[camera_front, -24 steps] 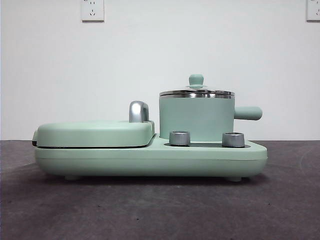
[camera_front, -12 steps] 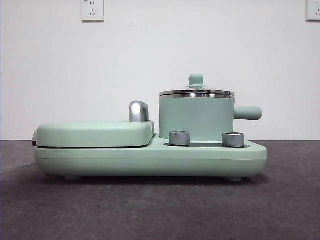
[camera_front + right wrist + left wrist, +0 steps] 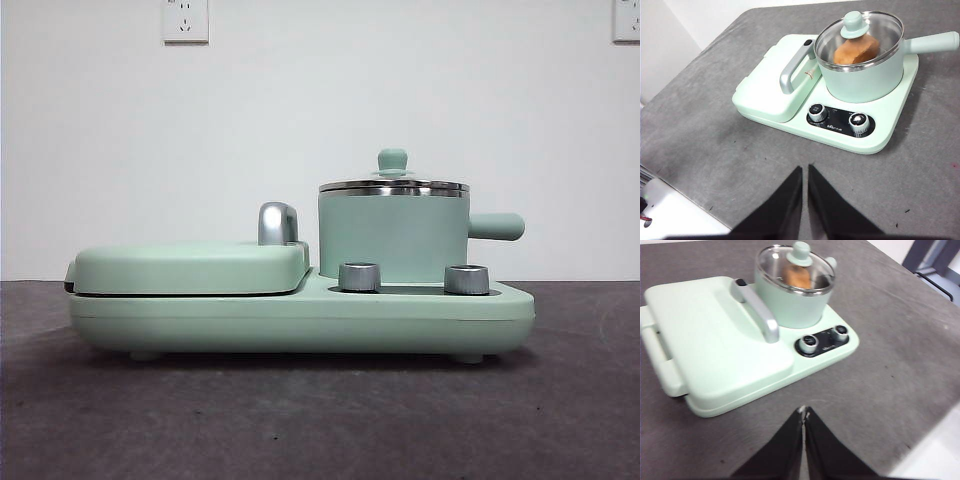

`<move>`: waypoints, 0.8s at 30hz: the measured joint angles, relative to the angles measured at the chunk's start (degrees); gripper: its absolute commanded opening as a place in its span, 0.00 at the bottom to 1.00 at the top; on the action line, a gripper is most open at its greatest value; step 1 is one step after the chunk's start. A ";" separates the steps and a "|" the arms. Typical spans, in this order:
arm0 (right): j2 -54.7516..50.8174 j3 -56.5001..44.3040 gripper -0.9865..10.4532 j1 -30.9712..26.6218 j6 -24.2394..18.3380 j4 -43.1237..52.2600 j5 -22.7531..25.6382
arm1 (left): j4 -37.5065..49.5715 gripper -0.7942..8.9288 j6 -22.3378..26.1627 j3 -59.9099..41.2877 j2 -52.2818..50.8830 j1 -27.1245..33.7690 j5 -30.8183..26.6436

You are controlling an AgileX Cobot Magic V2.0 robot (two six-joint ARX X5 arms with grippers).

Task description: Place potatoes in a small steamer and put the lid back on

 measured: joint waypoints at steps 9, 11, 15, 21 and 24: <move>0.00 0.00 0.10 0.00 0.00 0.00 0.00 | 16.85 0.09 4.39 -18.40 -11.98 17.40 -0.07; 0.00 0.00 0.10 0.00 0.00 0.00 0.00 | 20.65 0.09 7.32 -24.24 -15.87 22.51 -0.09; 0.00 0.00 0.10 0.00 0.00 0.00 0.00 | 26.82 0.09 10.38 -33.88 -21.68 29.77 -0.22; 0.00 0.00 0.10 0.00 0.00 0.02 0.00 | 29.79 0.09 11.06 -43.06 -27.26 33.90 -0.20; 0.00 0.00 0.10 0.00 0.00 0.00 0.00 | 31.43 0.09 11.34 -44.98 -27.15 35.34 -0.20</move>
